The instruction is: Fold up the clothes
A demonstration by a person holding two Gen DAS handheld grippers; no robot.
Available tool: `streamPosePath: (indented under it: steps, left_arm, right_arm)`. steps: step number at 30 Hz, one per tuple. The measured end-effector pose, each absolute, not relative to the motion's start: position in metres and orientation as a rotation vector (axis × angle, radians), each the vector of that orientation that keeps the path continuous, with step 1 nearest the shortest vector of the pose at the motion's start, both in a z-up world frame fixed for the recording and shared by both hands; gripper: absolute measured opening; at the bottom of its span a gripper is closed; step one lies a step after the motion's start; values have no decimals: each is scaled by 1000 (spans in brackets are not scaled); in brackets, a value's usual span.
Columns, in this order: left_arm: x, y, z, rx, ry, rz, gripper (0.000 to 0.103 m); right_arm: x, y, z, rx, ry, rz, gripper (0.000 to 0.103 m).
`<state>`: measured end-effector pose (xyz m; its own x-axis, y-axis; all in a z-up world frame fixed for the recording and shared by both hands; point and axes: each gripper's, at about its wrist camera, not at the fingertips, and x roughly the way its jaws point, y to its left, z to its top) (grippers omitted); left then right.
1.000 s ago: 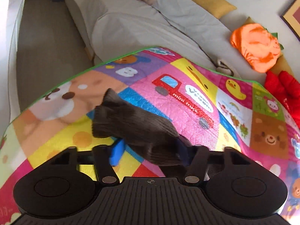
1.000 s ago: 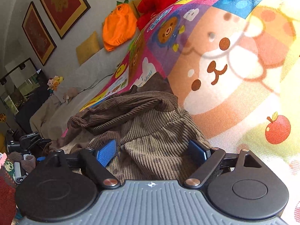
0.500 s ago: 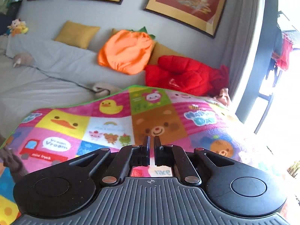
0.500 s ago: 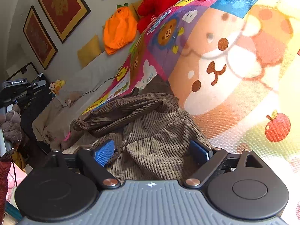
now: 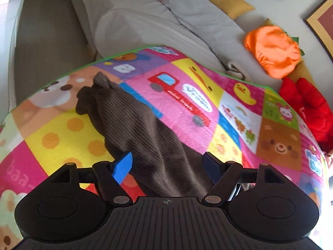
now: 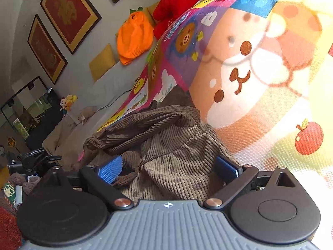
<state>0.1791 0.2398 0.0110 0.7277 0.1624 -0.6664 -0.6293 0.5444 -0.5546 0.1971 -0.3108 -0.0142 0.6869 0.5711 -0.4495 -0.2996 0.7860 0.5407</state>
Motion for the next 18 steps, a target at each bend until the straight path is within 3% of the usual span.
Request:
streamPosePath:
  steps: [13, 18]
  left_arm:
    - [140, 255, -15, -1056, 595, 470, 82]
    - [189, 272, -26, -983, 595, 496, 70]
  right_arm:
    - [200, -305, -16, 432, 667, 525, 103]
    - [200, -310, -18, 460, 663, 529, 103]
